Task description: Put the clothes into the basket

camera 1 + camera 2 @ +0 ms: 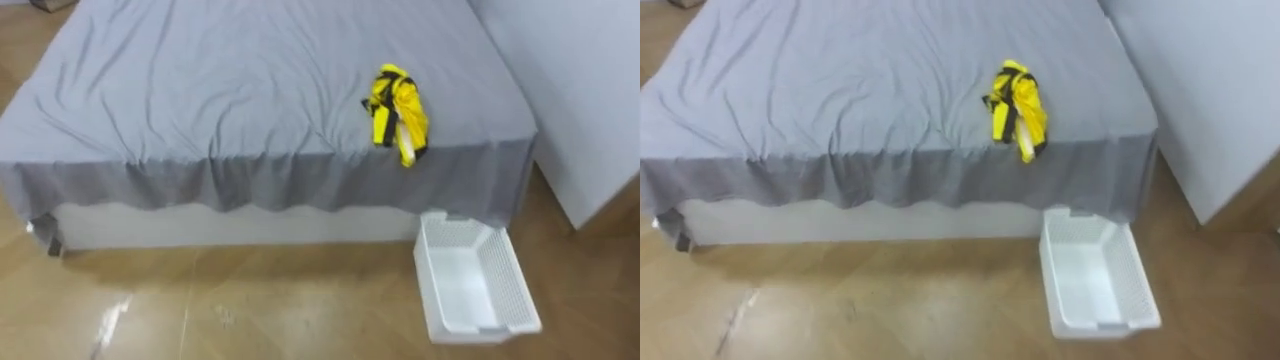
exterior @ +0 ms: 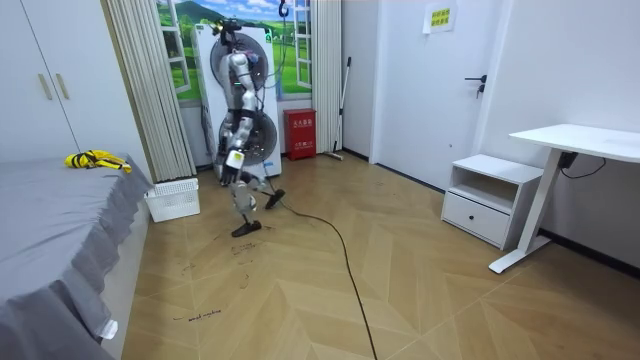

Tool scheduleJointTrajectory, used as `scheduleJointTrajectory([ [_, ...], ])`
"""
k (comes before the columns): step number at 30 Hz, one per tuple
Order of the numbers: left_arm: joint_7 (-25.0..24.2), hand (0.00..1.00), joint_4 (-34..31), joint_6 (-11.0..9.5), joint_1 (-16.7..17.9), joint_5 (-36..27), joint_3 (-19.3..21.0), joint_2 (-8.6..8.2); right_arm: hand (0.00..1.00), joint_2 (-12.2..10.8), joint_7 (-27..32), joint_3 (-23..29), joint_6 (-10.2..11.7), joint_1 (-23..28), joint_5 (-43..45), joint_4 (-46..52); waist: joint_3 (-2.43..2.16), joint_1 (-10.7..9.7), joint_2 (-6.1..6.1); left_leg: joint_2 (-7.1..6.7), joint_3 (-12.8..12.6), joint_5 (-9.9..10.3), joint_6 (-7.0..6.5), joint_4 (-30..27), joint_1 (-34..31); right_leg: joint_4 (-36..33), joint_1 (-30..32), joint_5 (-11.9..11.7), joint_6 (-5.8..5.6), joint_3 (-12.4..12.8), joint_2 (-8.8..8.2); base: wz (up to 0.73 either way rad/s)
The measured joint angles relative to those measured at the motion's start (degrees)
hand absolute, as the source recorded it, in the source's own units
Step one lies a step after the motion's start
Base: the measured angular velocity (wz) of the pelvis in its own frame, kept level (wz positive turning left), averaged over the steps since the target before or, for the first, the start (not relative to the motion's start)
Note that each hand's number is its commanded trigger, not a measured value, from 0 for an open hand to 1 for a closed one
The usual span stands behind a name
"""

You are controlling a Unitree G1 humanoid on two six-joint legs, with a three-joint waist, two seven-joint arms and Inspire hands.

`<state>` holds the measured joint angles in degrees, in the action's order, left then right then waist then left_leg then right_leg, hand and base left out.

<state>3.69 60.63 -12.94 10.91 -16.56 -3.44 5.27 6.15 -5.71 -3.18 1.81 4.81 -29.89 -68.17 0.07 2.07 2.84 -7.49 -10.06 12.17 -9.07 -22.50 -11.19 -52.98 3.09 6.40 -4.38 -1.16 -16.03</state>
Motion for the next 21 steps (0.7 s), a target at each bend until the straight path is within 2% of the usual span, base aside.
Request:
scheduleJointTrajectory([
  [1, 0.0, 0.0, 0.0, 0.0, -0.3, 1.9, 0.0, -0.21, 0.0, 0.0, 0.6, -0.1, 0.1, -1.0, 0.2, 2.1, 0.45, 0.2, -0.48, 0.27, 0.5, 0.8, 0.08, 1.5, 2.5, -4.4, 4.1, 2.4, 0.7, -0.9, 1.4, 0.0],
  [2, 0.0, 0.0, 0.0, 0.0, -0.4, 3.0, -0.1, -0.37, 0.0, 0.0, 0.9, 0.0, 0.1, -1.3, 0.2, 3.6, 0.75, -0.1, -1.19, 0.57, 1.1, 1.0, 0.28, 1.9, 3.4, -5.2, 6.0, 4.2, 1.5, -1.8, 2.67, 0.17],
  [3, -0.1, 0.0, -0.3, -0.1, -0.9, 4.6, -0.6, -0.4, 0.0, 0.0, 1.8, 0.0, 0.2, -1.4, 0.4, 7.7, 0.58, -0.3, -2.46, 1.52, 2.0, 1.7, 0.37, 2.3, 4.7, -3.8, 10.4, 7.3, 2.59, -3.8, 5.58, 0.37],
  [4, -0.2, 0.0, -0.3, -0.1, -1.7, 5.1, -1.4, -0.37, 0.0, 0.0, 2.3, -0.1, 0.6, -1.4, 0.8, 11.7, 0.84, -0.3, -2.39, 2.23, 2.9, 2.5, 0.55, 3.0, 5.9, 1.0, 14.3, 9.3, 3.12, -5.1, 8.37, 0.35],
  [5, -0.4, 0.0, -0.3, 0.0, -2.1, 5.1, -1.9, -0.36, 0.0, -0.2, 2.5, 0.1, 0.9, -1.7, 1.2, 13.1, 1.05, -0.2, -2.36, 2.41, 3.3, 2.8, 0.68, 3.5, 6.7, 4.6, 15.9, 9.7, 3.29, -5.5, 9.77, 0.34],
  [6, -0.4, 0.0, -0.3, 0.2, -2.6, 4.9, -3.0, -0.36, 0.0, -0.3, 3.1, 0.1, 1.6, -2.6, 1.4, 14.9, 1.45, -0.6, -2.77, 2.92, 4.4, 3.6, 1.04, 4.6, 8.8, 14.3, 18.0, 9.2, 3.93, -6.0, 12.34, 0.36],
  [7, -0.6, 0.0, -0.3, 0.6, -2.6, 4.9, -4.9, -0.22, 0.0, -0.4, 3.9, 0.0, 2.5, -2.9, 1.2, 16.2, 1.44, -0.5, -2.78, 3.18, 5.6, 4.3, 1.41, 6.1, 11.4, 25.0, 18.2, 6.6, 4.6, -7.4, 13.64, 0.37],
  [8, -0.8, 0.0, -0.3, 0.8, -2.5, 4.9, -5.5, -0.24, 0.0, -0.3, 4.5, 0.0, 2.7, -2.9, 1.1, 17.1, 1.44, -0.5, -2.77, 3.21, 6.1, 4.7, 1.59, 7.1, 12.8, 29.3, 18.2, 3.9, 5.22, -7.9, 14.01, 0.49],
  [9, -1.2, 0.0, -0.1, 1.6, -2.2, 5.0, -6.4, -0.59, 0.0, -0.3, 5.6, 0.0, 3.6, -2.8, 1.5, 18.2, 0.92, -0.7, -3.62, 4.01, 7.8, 5.7, 2.09, 8.5, 15.5, 34.6, 17.6, -1.5, 5.6, -9.4, 14.63, 0.47],
  [10, -1.5, 0.0, 0.0, 1.9, -2.1, 5.1, -7.1, -0.57, 0.0, -0.4, 6.6, 0.0, 4.5, -2.8, 1.9, 19.5, 0.34, -1.1, -3.8, 4.85, 9.0, 6.5, 2.79, 10.1, 17.9, 37.5, 17.2, -5.9, 7.25, -10.7, 15.25, 0.35],
  [11, -1.5, 0.0, 0.1, 2.1, -2.2, 5.0, -7.0, -0.2, 0.0, -0.7, 7.0, 0.0, 5.4, -3.8, 1.8, 20.0, 0.26, -0.5, -4.08, 6.07, 9.3, 7.6, 3.72, 10.2, 18.9, 37.6, 17.3, -7.9, 9.13, -10.5, 16.89, 0.0],
  [12, -1.5, 0.0, 0.2, 2.4, -2.2, 5.0, -6.8, -0.1, 0.0, -0.8, 7.3, 0.1, 5.6, -4.1, 1.8, 20.6, -0.05, 0.0, -4.34, 7.1, 9.4, 8.2, 4.54, 10.0, 19.2, 36.9, 17.4, -7.7, 9.89, -10.3, 18.03, -0.37],
  [13, -1.4, 0.0, 0.2, 2.6, -2.0, 5.0, -6.0, -0.02, 0.0, -1.1, 8.2, 0.1, 5.8, -4.0, 1.7, 23.6, -0.32, 0.9, -4.9, 8.87, 9.0, 9.1, 6.24, 7.8, 19.1, 35.4, 17.2, -6.5, 11.31, -11.8, 19.63, -0.41],
  [14, -1.4, 0.0, 0.2, 2.8, -1.8, 5.0, -5.4, -0.05, 0.0, -1.3, 8.5, 0.0, 5.9, -3.9, 1.6, 25.1, -0.31, 1.1, -5.18, 9.5, 8.4, 9.5, 7.19, 5.6, 18.7, 34.6, 16.2, -5.3, 12.25, -12.9, 20.13, -0.4],
  [15, -1.5, 0.0, 0.2, 3.2, -0.8, 4.9, -4.4, -0.1, 0.0, -1.3, 8.9, 0.0, 6.4, -3.8, 1.8, 26.5, -0.13, 0.6, -5.46, 10.77, 6.1, 8.7, 9.47, -1.8, 17.3, 34.2, 13.6, -3.1, 13.08, -13.9, 20.58, 0.05],
  [16, -1.5, 0.0, -0.2, 3.1, 0.1, 4.7, -4.3, -0.13, 0.0, -1.3, 9.7, -0.1, 6.5, -3.6, 2.2, 26.6, -0.01, -1.0, -5.5, 12.27, 4.1, 6.4, 12.92, -10.6, 15.4, 35.4, 9.4, -1.6, 12.91, -12.5, 20.74, 0.35],
  [17, -1.6, 0.0, -0.5, 3.0, 0.4, 4.6, -4.3, -0.07, 0.0, -1.4, 10.2, -0.1, 6.6, -3.6, 2.1, 26.6, 0.05, -2.0, -5.41, 13.09, 3.5, 6.1, 13.17, -14.7, 14.2, 36.4, 7.2, -1.2, 12.5, -11.4, 20.78, 0.8],
  [18, -1.8, 0.0, -0.9, 2.9, 0.3, 3.6, -4.7, 0.08, 0.0, -1.5, 11.0, -0.1, 6.9, -3.4, 2.0, 26.6, 0.46, -3.5, -4.69, 13.97, 2.8, 6.5, 12.47, -19.4, 11.7, 38.8, 2.9, -1.1, 12.27, -9.4, 20.66, 0.68],
  [19, -1.9, 0.0, -1.3, 2.5, -0.2, 2.5, -4.7, 0.05, 0.0, -1.3, 11.3, 0.2, 7.0, -3.7, 1.8, 26.6, 0.74, -3.6, -3.71, 14.0, 2.1, 6.9, 11.93, -19.7, 9.5, 40.5, 0.2, -1.0, 12.01, -6.7, 20.54, 0.4],
  [20, -2.0, 0.0, -1.8, 2.4, -0.4, 2.5, -4.7, 0.04, 0.0, -1.3, 11.6, 0.2, 7.1, -4.0, 1.8, 26.7, 0.83, -3.4, -3.56, 14.09, 2.0, 6.9, 11.95, -18.7, 8.2, 40.8, -0.6, -1.0, 11.86, -5.7, 20.61, -0.13],
  [21, -2.1, 0.0, -2.7, 2.3, -0.4, 2.2, -4.7, 0.02, 0.0, -1.4, 12.1, 0.1, 7.1, -4.3, 1.8, 27.3, 0.84, -3.0, -3.46, 14.35, 1.9, 6.9, 11.96, -14.8, 5.2, 41.0, -1.2, -0.9, 11.66, -4.4, 20.86, -0.36],
])
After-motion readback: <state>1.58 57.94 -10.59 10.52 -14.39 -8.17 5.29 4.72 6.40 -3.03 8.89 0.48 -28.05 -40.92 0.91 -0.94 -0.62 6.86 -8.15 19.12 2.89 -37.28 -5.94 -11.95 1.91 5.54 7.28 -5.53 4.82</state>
